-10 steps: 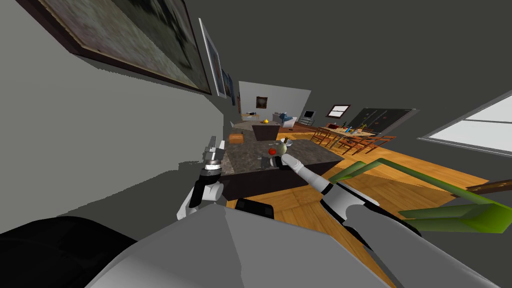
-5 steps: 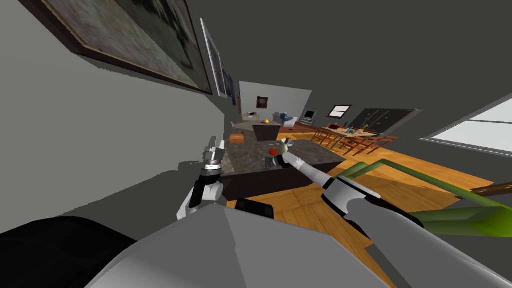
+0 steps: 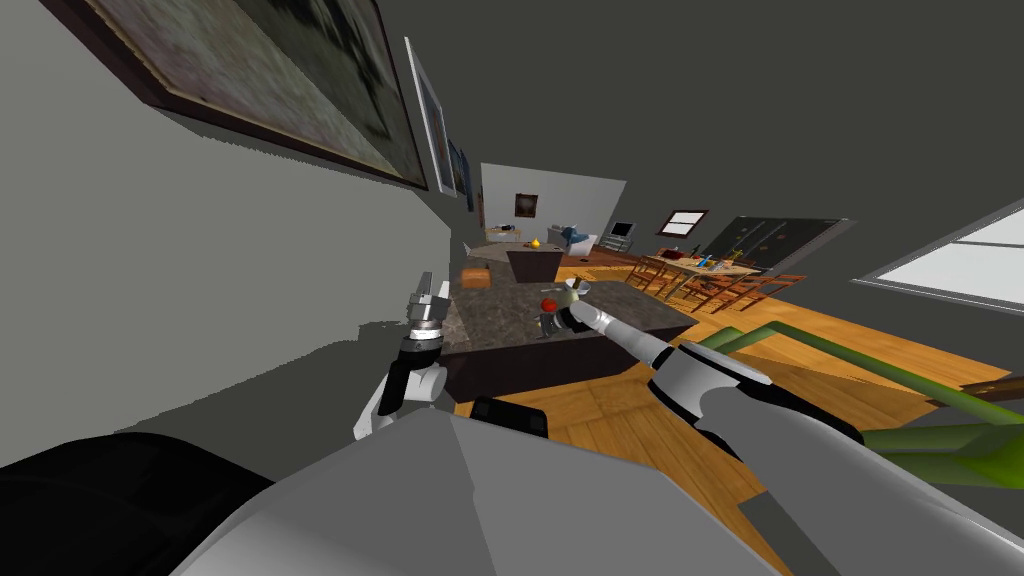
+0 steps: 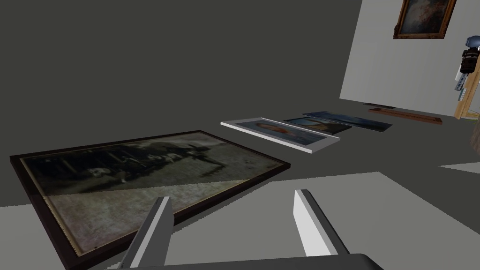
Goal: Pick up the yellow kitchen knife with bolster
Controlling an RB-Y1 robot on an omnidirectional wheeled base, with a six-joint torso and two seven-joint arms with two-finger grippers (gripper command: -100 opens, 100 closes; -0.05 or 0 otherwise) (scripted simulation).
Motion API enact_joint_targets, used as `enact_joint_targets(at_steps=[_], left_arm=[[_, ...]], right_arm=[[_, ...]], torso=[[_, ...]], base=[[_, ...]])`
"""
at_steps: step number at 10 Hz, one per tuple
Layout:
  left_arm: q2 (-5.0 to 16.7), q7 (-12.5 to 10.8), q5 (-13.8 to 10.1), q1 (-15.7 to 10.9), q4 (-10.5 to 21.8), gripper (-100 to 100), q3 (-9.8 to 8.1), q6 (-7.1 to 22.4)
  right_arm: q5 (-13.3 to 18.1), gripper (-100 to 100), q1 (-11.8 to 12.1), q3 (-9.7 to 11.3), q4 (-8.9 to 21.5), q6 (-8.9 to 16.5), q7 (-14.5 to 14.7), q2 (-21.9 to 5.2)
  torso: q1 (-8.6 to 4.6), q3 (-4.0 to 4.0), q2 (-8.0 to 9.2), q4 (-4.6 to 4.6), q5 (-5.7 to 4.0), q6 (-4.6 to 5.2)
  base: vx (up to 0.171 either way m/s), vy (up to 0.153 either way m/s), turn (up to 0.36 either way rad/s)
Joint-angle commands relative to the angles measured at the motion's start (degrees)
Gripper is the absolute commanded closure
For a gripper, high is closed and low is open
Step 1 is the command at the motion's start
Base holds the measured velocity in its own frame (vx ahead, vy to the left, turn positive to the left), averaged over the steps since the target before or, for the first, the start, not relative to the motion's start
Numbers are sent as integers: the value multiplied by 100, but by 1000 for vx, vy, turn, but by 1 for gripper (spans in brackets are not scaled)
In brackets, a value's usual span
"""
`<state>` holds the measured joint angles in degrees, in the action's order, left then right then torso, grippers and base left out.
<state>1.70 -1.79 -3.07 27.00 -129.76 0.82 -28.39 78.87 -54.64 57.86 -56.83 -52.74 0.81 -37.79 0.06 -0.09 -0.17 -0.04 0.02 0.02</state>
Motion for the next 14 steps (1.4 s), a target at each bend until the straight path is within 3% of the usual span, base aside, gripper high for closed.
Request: enact_joint_targets(at_steps=[1,2,5,8,9,10,12,13,14], left_arm=[[0,0,0,0,0,0,0,0],[0,0,0,0,0,0,0,0],[0,0,0,0,0,0,0,0],[0,0,0,0,0,0,0,0],[0,0,0,0,0,0,0,0],[0,0,0,0,0,0,0,0],[0,0,0,0,0,0,0,0],[0,0,0,0,0,0,0,0],[0,0,0,0,0,0,0,0]], right_arm=[[93,-100,-153,83,235,-83,44,4],[253,-100,-299,224,419,-147,90,-59],[401,-100,-433,355,594,-207,133,-120],[771,-100,-759,684,1010,-359,239,-297],[771,-100,-759,684,1010,-359,239,-297],[943,-100,-907,839,1196,-432,285,-402],[972,-100,-922,861,1183,-424,263,-385],[990,0,-925,876,1157,-421,218,-401],[1012,-100,-767,895,1225,-243,273,-334]], torso=[[0,0,0,0,0,0],[0,0,1,-1,-1,0],[-2,2,4,1,-1,1],[0,2,3,1,0,0],[-5,3,6,1,-1,0],[-7,5,9,1,-3,1],[-8,5,10,2,-3,1],[-6,6,11,1,-3,0],[-5,6,11,1,-2,0]], base=[[22,13,6],[19,15,23],[15,10,14],[11,7,25],[0,0,0],[5,-6,18],[2,-2,7],[0,0,0],[5,-5,17]])
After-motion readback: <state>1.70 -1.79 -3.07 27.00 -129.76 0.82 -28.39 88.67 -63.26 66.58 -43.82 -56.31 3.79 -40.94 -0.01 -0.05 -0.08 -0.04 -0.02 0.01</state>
